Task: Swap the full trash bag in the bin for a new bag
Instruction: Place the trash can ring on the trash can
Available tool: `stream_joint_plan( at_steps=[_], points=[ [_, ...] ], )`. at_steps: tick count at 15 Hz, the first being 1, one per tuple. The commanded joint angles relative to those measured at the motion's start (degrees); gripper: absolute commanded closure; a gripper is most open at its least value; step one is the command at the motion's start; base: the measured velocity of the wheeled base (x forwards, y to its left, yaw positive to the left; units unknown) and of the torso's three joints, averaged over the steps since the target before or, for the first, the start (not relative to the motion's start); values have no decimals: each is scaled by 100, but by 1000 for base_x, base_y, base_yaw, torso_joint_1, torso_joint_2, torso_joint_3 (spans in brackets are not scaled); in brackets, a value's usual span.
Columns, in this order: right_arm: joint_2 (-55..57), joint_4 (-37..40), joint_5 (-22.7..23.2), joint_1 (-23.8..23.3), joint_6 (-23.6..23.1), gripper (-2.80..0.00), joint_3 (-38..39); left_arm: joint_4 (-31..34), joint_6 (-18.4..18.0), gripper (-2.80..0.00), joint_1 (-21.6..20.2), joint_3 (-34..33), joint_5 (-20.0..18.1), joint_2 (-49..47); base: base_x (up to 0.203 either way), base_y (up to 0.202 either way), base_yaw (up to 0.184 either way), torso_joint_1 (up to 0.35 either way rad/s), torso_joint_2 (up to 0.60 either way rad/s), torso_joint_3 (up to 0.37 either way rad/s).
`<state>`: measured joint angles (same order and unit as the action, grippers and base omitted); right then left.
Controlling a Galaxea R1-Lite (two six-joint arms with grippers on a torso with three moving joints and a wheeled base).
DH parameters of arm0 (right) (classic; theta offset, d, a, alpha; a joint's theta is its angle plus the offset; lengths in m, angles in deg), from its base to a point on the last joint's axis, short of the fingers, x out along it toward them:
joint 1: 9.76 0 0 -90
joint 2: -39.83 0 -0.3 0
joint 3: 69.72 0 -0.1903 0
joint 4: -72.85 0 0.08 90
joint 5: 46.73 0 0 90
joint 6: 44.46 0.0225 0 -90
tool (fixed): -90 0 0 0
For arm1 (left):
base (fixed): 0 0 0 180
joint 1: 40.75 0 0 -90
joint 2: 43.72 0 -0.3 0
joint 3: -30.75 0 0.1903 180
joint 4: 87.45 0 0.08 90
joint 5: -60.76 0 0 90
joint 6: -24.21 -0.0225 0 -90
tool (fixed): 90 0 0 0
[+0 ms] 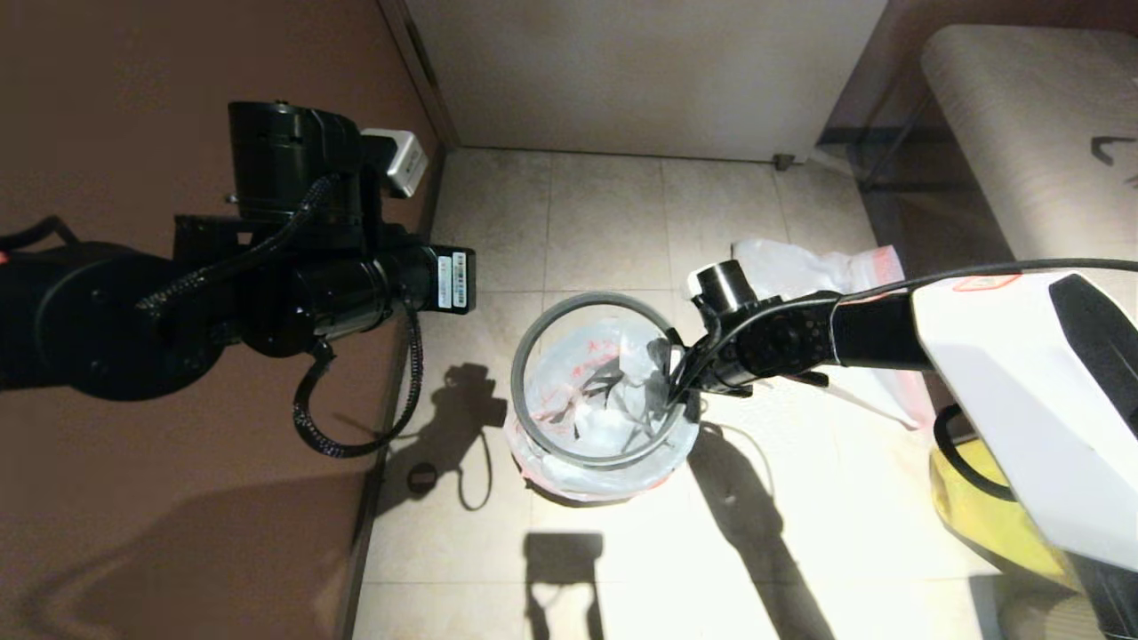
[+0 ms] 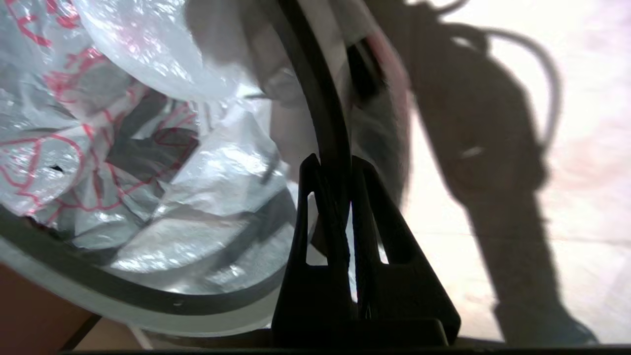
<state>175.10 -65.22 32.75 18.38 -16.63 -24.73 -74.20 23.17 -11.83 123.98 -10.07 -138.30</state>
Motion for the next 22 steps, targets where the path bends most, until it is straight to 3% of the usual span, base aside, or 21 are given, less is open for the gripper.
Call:
stream_joint_plan(
  at_steps=[1, 13, 22],
  points=[
    [-352, 129, -239, 77, 21, 0, 63, 1, -2, 0, 0, 1, 17, 53, 0, 0, 0, 0, 0, 0],
    [157, 78, -678, -46, -153, 0, 327, 10, -11, 0, -62, 62, 8, 18, 0, 0, 0, 0, 0, 0],
    [-327, 40, -905, 96, -138, 0, 731, 10, -2, 0, -62, 106, 8, -8, 0, 0, 0, 0, 0, 0]
  ],
)
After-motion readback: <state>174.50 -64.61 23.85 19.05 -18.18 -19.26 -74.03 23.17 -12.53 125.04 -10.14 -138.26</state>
